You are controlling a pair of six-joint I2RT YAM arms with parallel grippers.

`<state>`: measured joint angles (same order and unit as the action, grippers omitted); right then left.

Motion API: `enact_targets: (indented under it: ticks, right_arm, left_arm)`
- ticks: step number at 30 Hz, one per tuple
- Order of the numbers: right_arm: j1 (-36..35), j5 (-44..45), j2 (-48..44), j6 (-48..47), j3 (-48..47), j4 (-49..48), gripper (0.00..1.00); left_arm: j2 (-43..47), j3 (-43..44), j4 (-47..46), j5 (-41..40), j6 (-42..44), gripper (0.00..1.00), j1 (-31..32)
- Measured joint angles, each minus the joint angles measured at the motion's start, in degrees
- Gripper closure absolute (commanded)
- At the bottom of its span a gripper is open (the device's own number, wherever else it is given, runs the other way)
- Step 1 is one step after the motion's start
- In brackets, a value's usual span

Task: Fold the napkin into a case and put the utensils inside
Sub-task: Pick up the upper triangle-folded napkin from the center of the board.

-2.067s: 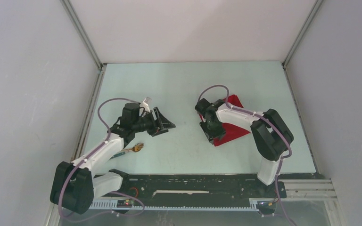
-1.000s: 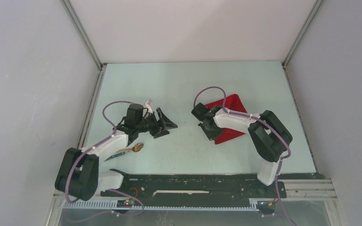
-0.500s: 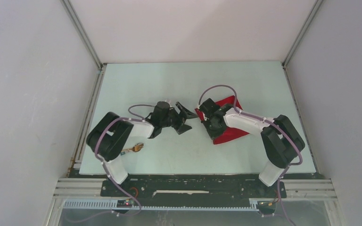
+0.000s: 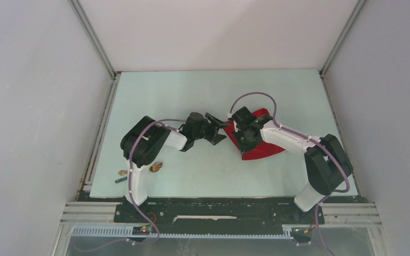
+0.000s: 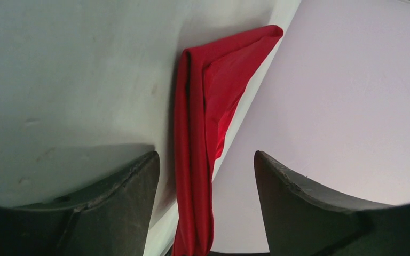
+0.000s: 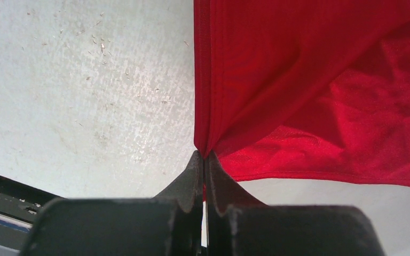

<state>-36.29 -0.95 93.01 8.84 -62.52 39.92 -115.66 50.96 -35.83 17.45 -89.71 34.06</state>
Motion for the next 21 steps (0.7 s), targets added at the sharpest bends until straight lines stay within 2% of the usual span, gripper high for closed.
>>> enact_targets:
  ticks: [6,10,16,21]
  right_arm:
    - [0.3,-0.7,-0.3,0.0,0.0,0.0,1.0]
    - [0.3,-1.1,-0.4,0.0,0.0,-0.1,1.0]
    - [0.3,-1.2,-0.4,0.0,0.0,-0.1,1.0]
    - [0.3,-1.3,-0.4,0.0,0.7,-0.3,1.0]
  left_arm:
    - [-1.6,1.0,-1.0,-0.8,-1.2,0.38,0.4]
    - [-3.3,2.4,-1.4,-0.8,-1.4,0.4,0.6]
    - [-4.9,3.6,-2.2,-1.0,-0.8,0.54,0.6]
    - [-6.0,4.5,-1.8,-1.1,0.0,0.6,0.7]
